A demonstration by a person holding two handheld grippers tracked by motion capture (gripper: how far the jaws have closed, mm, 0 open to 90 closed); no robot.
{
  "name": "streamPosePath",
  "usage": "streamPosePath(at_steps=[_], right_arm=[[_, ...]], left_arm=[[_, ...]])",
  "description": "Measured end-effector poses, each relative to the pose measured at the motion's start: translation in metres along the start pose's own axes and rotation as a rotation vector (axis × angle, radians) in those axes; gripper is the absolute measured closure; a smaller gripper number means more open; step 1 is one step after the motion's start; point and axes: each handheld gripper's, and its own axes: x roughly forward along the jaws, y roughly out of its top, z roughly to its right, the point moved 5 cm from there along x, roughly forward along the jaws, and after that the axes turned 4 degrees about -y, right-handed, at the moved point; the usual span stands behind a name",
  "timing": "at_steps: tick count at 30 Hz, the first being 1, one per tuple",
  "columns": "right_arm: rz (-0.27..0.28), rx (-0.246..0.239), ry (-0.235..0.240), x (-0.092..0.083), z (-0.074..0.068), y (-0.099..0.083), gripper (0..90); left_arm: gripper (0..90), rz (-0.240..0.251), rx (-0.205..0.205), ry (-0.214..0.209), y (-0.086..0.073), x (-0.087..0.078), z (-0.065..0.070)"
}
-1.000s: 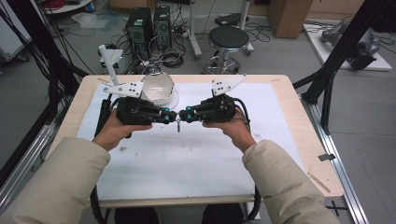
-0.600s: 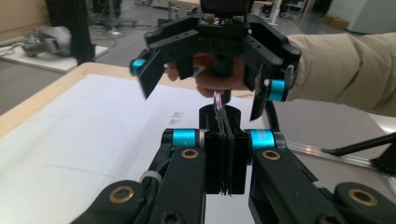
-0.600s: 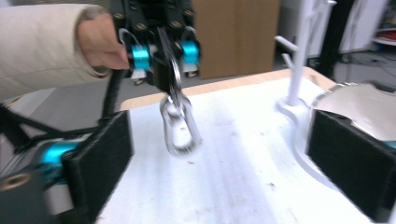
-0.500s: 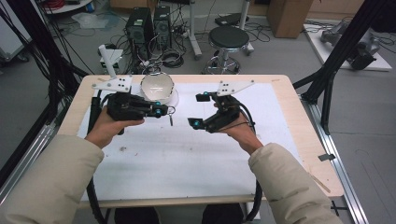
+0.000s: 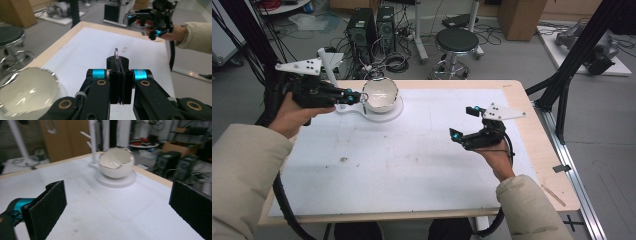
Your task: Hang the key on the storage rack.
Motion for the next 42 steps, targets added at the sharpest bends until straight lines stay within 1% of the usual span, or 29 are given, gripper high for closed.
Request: streamPosePath(at_steps=[2, 3, 4, 5, 6, 9, 10, 11, 13, 14, 15, 16, 17, 18, 21, 22, 24, 25, 26, 27, 29, 31, 33, 34, 35, 36, 39, 40, 42], right_arm=[[0.001, 0.007, -0.031, -0.006, 0.006, -0.01, 0.4], [-0.001, 0.023, -0.05, -0.009, 0.009, -0.016, 0.4], [-0.003, 0.03, -0.061, -0.011, 0.01, -0.02, 0.4], [-0.003, 0.03, -0.061, -0.011, 0.01, -0.02, 0.4], [0.0, 0.03, -0.097, -0.017, 0.017, -0.031, 0.4], [0.007, 0.049, -0.139, -0.025, 0.024, -0.044, 0.4], [0.011, 0.062, -0.156, -0.028, 0.027, -0.049, 0.4], [0.017, 0.066, -0.167, -0.03, 0.03, -0.053, 0.4], [0.024, 0.084, -0.187, -0.034, 0.033, -0.059, 0.4], [0.029, 0.096, -0.198, -0.037, 0.035, -0.062, 0.4], [0.037, 0.098, -0.211, -0.039, 0.037, -0.065, 0.4], [0.034, 0.104, -0.219, -0.041, 0.037, -0.068, 0.4], [0.036, 0.102, -0.227, -0.043, 0.038, -0.07, 0.4], [0.04, 0.101, -0.235, -0.045, 0.039, -0.072, 0.4], [0.045, 0.103, -0.245, -0.048, 0.04, -0.076, 0.4], [0.063, 0.103, -0.257, -0.051, 0.042, -0.081, 0.4], [0.067, 0.108, -0.258, -0.052, 0.042, -0.083, 0.4], [0.074, 0.121, -0.263, -0.053, 0.042, -0.085, 0.4], [0.085, 0.122, -0.265, -0.054, 0.042, -0.088, 0.4], [0.087, 0.12, -0.267, -0.054, 0.043, -0.09, 0.4], [0.088, 0.126, -0.272, -0.054, 0.044, -0.094, 0.4], [0.087, 0.134, -0.275, -0.054, 0.044, -0.097, 0.4], [0.087, 0.141, -0.277, -0.054, 0.044, -0.1, 0.4], [0.089, 0.139, -0.276, -0.054, 0.044, -0.101, 0.4], [0.088, 0.138, -0.28, -0.054, 0.044, -0.102, 0.4], [0.089, 0.132, -0.28, -0.054, 0.043, -0.102, 0.4], [0.109, 0.127, -0.28, -0.054, 0.042, -0.103, 0.4], [0.116, 0.129, -0.279, -0.055, 0.042, -0.103, 0.4], [0.137, 0.134, -0.278, -0.056, 0.041, -0.104, 0.4]], left_arm=[[88.4, -0.012, -0.009, 0.031, 0.001, -0.008, -0.007], [88.4, -0.028, -0.014, 0.047, 0.001, -0.013, -0.012], [88.4, -0.027, -0.021, 0.06, 0.002, -0.016, -0.015], [88.4, -0.045, -0.024, 0.078, 0.002, -0.022, -0.02], [88.4, -0.049, -0.029, 0.091, 0.002, -0.025, -0.023], [88.4, -0.075, -0.045, 0.128, 0.0, -0.034, -0.034], [88.4, -0.087, -0.055, 0.148, -0.002, -0.039, -0.042], [88.4, -0.087, -0.055, 0.148, -0.002, -0.039, -0.042], [88.4, -0.094, -0.081, 0.168, -0.008, -0.045, -0.052], [88.4, -0.094, -0.081, 0.168, -0.008, -0.045, -0.052], [88.4, -0.118, -0.095, 0.184, -0.015, -0.048, -0.061], [88.4, -0.118, -0.095, 0.184, -0.015, -0.048, -0.061], [88.4, -0.134, -0.108, 0.201, -0.02, -0.051, -0.069], [88.4, -0.134, -0.108, 0.201, -0.02, -0.051, -0.069], [88.4, -0.143, -0.135, 0.22, -0.026, -0.055, -0.08], [88.4, -0.147, -0.145, 0.223, -0.028, -0.056, -0.083], [88.4, -0.164, -0.157, 0.24, -0.032, -0.056, -0.088], [88.4, -0.164, -0.164, 0.239, -0.034, -0.056, -0.09], [88.4, -0.179, -0.167, 0.248, -0.037, -0.056, -0.093], [88.4, -0.181, -0.177, 0.248, -0.038, -0.057, -0.096], [88.4, -0.188, -0.18, 0.25, -0.04, -0.057, -0.097], [88.4, -0.189, -0.199, 0.252, -0.043, -0.058, -0.1], [88.4, -0.208, -0.208, 0.252, -0.047, -0.06, -0.104], [88.4, -0.212, -0.222, 0.257, -0.05, -0.06, -0.108], [88.4, -0.212, -0.222, 0.257, -0.05, -0.06, -0.108], [88.4, -0.219, -0.23, 0.261, -0.052, -0.06, -0.111], [88.4, -0.222, -0.235, 0.265, -0.055, -0.06, -0.115], [88.4, -0.219, -0.248, 0.268, -0.058, -0.06, -0.117], [88.4, -0.227, -0.247, 0.271, -0.06, -0.062, -0.119]])
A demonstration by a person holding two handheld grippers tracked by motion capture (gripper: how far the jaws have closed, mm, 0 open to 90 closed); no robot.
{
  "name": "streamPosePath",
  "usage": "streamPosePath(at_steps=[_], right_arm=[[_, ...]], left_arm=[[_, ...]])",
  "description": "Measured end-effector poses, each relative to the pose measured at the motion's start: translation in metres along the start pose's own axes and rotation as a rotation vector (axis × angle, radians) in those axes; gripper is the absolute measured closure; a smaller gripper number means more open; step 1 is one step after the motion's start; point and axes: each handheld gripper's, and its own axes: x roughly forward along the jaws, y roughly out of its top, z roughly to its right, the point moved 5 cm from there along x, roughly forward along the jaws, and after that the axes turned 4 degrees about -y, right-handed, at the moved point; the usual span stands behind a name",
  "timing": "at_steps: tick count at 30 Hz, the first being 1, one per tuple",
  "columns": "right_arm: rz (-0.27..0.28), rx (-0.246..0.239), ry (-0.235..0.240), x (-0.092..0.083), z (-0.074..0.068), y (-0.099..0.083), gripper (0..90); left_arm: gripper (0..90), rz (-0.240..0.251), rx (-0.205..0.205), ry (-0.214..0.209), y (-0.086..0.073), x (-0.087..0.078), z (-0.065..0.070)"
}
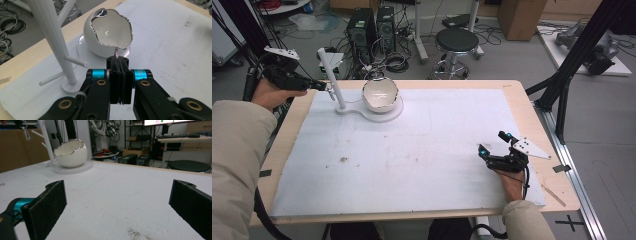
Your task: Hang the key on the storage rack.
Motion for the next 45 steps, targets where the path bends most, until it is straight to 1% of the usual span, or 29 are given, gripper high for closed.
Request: streamPosePath(at_steps=[2, 3, 4, 5, 6, 7, 8, 10, 11, 12, 14, 15, 16, 18, 20, 25, 26, 27, 28, 29, 36, 39, 40, 42, 43, 44, 45], right_arm=[[0.01, 0.01, -0.002, -0.001, 0.0, -0.002, 0.4], [0.012, 0.004, -0.005, -0.002, 0.001, -0.004, 0.4], [0.003, 0.014, -0.006, -0.002, 0.0, -0.006, 0.4], [0.002, 0.008, -0.01, -0.002, 0.001, -0.008, 0.4], [-0.003, 0.014, -0.009, -0.003, 0.001, -0.01, 0.4], [0.007, 0.007, -0.012, -0.003, 0.001, -0.01, 0.4], [0.007, 0.01, -0.012, -0.003, 0.0, -0.01, 0.4], [0.006, 0.009, -0.014, -0.003, 0.001, -0.01, 0.4], [0.004, 0.014, -0.016, -0.003, 0.001, -0.01, 0.4], [0.004, 0.014, -0.016, -0.003, 0.001, -0.01, 0.4], [0.002, 0.004, -0.018, -0.003, 0.0, -0.011, 0.4], [-0.001, -0.002, -0.019, -0.003, -0.001, -0.011, 0.4], [-0.001, -0.014, -0.022, -0.002, -0.001, -0.011, 0.4], [-0.004, -0.014, -0.02, -0.002, -0.002, -0.011, 0.4], [-0.007, -0.013, -0.021, -0.003, -0.002, -0.011, 0.4], [-0.003, -0.015, -0.021, -0.003, -0.002, -0.011, 0.4], [-0.002, -0.013, -0.02, -0.003, -0.002, -0.011, 0.4], [-0.002, -0.013, -0.02, -0.003, -0.002, -0.011, 0.4], [-0.006, -0.016, -0.022, -0.003, -0.002, -0.011, 0.4], [-0.005, -0.017, -0.021, -0.003, -0.002, -0.011, 0.4], [-0.003, -0.011, -0.021, -0.002, -0.002, -0.011, 0.4], [-0.003, -0.012, -0.022, -0.003, -0.002, -0.011, 0.4], [-0.003, -0.012, -0.023, -0.003, -0.002, -0.011, 0.4], [-0.004, -0.012, -0.022, -0.003, -0.002, -0.011, 0.4], [-0.003, -0.012, -0.023, -0.003, -0.002, -0.011, 0.4], [-0.004, -0.012, -0.022, -0.003, -0.002, -0.011, 0.4], [-0.003, -0.012, -0.023, -0.002, -0.002, -0.011, 0.4]], left_arm=[[88.4, 0.002, -0.011, -0.003, -0.002, 0.0, -0.002], [88.4, -0.001, -0.015, -0.003, -0.003, 0.0, -0.004], [88.4, -0.001, -0.015, -0.003, -0.003, 0.0, -0.004], [88.3, -0.007, -0.02, -0.003, -0.004, 0.001, -0.006], [88.3, -0.007, -0.02, -0.003, -0.004, 0.001, -0.006], [88.4, 0.0, -0.027, -0.008, -0.004, 0.002, -0.006], [88.4, -0.001, -0.027, -0.004, -0.004, 0.003, -0.007], [88.4, 0.004, -0.027, -0.01, -0.003, 0.004, -0.009], [88.4, -0.002, -0.024, -0.005, -0.004, 0.005, -0.01], [88.4, 0.001, -0.032, -0.009, -0.004, 0.006, -0.01], [88.4, -0.001, -0.038, -0.002, -0.004, 0.007, -0.012], [88.4, 0.002, -0.044, -0.008, -0.005, 0.007, -0.013], [88.4, 0.0, -0.047, -0.003, -0.005, 0.007, -0.015], [88.4, 0.003, -0.051, -0.003, -0.006, 0.007, -0.016], [88.4, -0.006, -0.048, -0.005, -0.007, 0.007, -0.018], [88.4, -0.003, -0.055, 0.0, -0.008, 0.009, -0.021], [88.3, 0.001, -0.06, -0.005, -0.008, 0.009, -0.021], [88.3, -0.006, -0.056, -0.004, -0.009, 0.01, -0.022], [88.4, -0.005, -0.058, 0.002, -0.009, 0.01, -0.023], [88.4, 0.003, -0.058, -0.006, -0.009, 0.009, -0.025], [88.4, 0.003, -0.064, -0.006, -0.011, 0.01, -0.029], [88.4, 0.015, -0.066, -0.006, -0.011, 0.011, -0.032], [88.4, 0.022, -0.073, -0.012, -0.011, 0.011, -0.033], [88.4, 0.013, -0.07, -0.008, -0.012, 0.012, -0.034], [88.4, 0.014, -0.072, -0.01, -0.012, 0.013, -0.034], [88.4, 0.015, -0.074, -0.002, -0.012, 0.013, -0.035], [88.3, 0.015, -0.074, -0.002, -0.012, 0.013, -0.035]])
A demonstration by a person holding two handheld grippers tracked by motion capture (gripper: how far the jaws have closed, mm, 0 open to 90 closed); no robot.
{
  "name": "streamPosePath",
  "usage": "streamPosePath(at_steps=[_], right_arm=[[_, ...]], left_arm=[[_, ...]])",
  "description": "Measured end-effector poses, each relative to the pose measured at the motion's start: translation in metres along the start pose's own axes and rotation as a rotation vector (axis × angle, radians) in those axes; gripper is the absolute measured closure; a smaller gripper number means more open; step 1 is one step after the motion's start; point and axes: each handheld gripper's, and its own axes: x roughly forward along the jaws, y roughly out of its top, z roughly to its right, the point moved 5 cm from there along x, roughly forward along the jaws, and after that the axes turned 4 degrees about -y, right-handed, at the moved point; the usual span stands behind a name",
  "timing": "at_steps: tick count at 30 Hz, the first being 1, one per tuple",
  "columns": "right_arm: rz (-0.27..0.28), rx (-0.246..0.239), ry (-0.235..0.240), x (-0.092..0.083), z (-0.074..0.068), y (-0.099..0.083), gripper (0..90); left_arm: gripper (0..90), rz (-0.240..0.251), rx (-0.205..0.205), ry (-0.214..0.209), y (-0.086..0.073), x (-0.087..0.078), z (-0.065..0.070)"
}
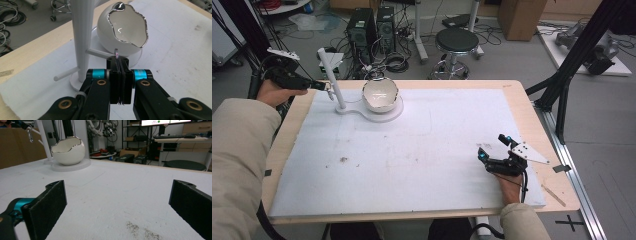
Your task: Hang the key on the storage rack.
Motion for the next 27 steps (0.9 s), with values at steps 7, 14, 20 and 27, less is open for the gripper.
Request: streamPosePath(at_steps=[7, 14, 20, 27], right_arm=[[0.0, -0.002, 0.001, 0.0, 0.0, 0.0, 0.4], [-0.002, -0.003, 0.0, 0.0, 0.0, 0.0, 0.4], [-0.001, -0.004, 0.0, 0.0, 0.0, 0.0, 0.4], [0.002, -0.011, -0.001, 0.0, 0.0, 0.0, 0.4]], left_arm=[[88.3, -0.002, -0.007, 0.007, -0.001, 0.003, -0.003], [88.3, -0.003, -0.005, 0.016, -0.002, 0.006, -0.006], [88.2, -0.008, -0.007, 0.033, -0.003, 0.011, -0.01], [87.1, 0.009, 0.026, 0.086, -0.005, 0.016, -0.013]])
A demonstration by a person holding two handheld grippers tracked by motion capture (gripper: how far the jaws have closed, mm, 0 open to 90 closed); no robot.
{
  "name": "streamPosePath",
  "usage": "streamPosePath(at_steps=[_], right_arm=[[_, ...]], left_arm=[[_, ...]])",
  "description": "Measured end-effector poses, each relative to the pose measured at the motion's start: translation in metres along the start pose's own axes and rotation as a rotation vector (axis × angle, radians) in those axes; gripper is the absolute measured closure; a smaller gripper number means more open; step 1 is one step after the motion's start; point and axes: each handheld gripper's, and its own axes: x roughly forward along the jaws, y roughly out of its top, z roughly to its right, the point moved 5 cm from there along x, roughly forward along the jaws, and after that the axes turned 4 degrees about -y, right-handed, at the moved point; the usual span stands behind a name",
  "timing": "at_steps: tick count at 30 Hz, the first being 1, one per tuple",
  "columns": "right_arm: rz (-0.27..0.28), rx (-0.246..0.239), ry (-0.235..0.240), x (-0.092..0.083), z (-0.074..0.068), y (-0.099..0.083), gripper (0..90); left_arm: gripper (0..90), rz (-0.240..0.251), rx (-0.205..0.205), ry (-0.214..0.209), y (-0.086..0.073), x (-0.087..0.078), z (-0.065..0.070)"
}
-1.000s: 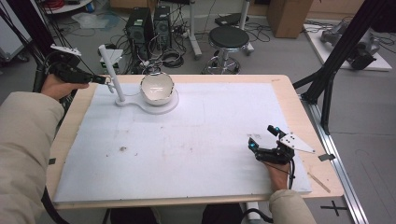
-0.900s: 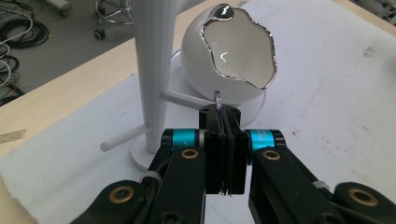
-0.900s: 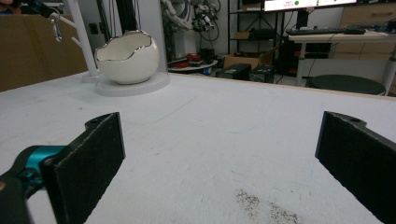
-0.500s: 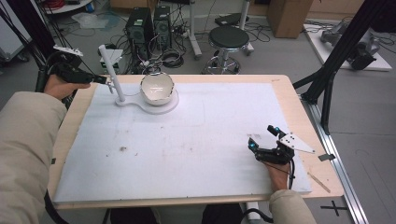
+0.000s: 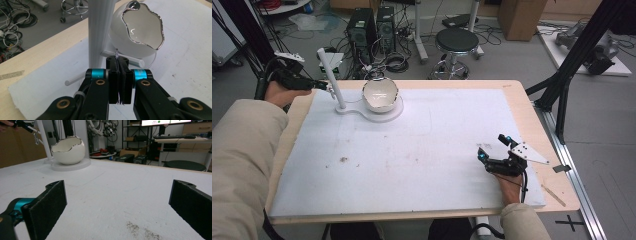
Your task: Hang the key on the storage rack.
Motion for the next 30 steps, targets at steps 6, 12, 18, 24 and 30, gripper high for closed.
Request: streamPosePath(at_steps=[6, 12, 18, 24, 30], right_arm=[[0.004, -0.006, -0.001, 0.0, 0.0, 0.0, 0.5], [-0.001, -0.004, -0.002, 0.0, -0.001, 0.0, 0.5], [-0.002, 0.001, -0.002, 0.0, -0.001, 0.0, 0.4], [-0.004, -0.009, -0.004, 0.0, -0.001, 0.0, 0.5], [-0.003, -0.003, -0.001, 0.0, -0.001, 0.0, 0.5]], left_arm=[[53.7, 0.052, -0.007, 0.146, -0.005, -0.011, -0.01], [21.5, 0.145, -0.028, 0.177, -0.014, -0.032, -0.008], [1.7, 0.296, 0.03, 0.113, -0.025, -0.056, 0.021], [1.7, 0.388, 0.129, 0.102, -0.034, -0.074, 0.07], [1.7, 0.49, 0.169, 0.037, -0.055, -0.071, 0.118]])
